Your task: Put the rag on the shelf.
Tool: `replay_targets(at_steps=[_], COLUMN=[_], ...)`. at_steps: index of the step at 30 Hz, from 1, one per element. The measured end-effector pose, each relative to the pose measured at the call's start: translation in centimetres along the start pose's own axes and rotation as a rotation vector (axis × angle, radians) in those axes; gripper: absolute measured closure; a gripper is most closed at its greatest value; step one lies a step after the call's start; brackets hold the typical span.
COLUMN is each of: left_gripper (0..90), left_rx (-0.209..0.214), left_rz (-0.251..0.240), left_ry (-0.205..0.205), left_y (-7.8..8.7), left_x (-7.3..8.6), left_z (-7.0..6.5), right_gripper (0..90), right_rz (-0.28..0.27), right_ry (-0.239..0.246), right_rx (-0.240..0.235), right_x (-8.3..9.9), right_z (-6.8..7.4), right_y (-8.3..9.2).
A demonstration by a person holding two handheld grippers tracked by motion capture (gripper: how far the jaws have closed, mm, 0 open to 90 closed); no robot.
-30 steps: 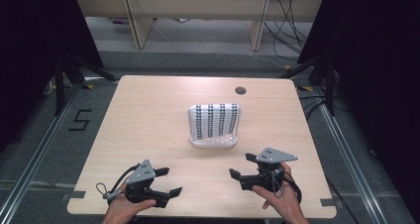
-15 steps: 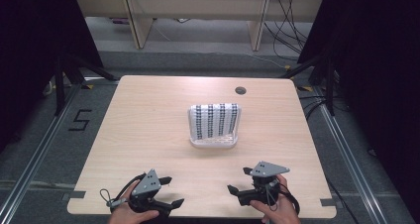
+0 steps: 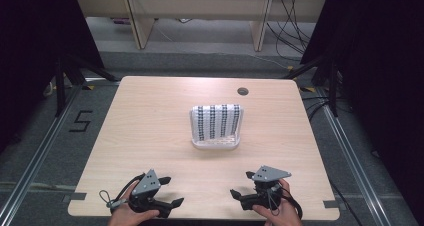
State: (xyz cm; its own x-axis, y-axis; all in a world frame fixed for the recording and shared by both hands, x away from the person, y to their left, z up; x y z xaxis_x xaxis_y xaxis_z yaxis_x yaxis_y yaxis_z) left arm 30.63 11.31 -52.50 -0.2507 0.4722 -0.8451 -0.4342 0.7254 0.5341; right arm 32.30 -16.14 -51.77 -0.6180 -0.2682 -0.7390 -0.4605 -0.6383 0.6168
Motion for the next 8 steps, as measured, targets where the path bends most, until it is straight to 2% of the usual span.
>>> replay_targets(at_steps=[1, 6, 7, 8], left_gripper=[18.8, 18.8, 18.8, 18.8], left_rx=[0.006, 0.004, -0.002, 0.001], left_rz=[0.001, 0.007, 0.021, 0.022], left_ry=[-0.001, 0.000, -0.002, -0.006], left_y=[-0.05, -0.19, -0.10, -0.11], left_x=[0.02, 0.12, 0.17, 0.18], left_z=[-0.03, -0.12, -0.09, -0.07], right_gripper=[18.1, 18.0, 18.0, 17.9], right_rz=[-0.008, -0.002, -0.001, 0.000], right_ry=[-0.009, -0.013, -0.018, -0.029], right_rx=[0.018, 0.009, 0.009, 0.021], right_x=[-0.02, 0.09, 0.11, 0.16], right_z=[-0.10, -0.32, -0.30, -0.27], right_y=[0.07, -0.09, -0.05, 0.02])
Point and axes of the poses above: each handheld gripper's, and its own axes: y roughly backward along the jaws, x roughly out of its underside, z roughly to its left, the point moved 6 cm from there along -y, roughly forward along the jaws, and after that the axes turned 11 degrees about -y, right-handed, at the moved point
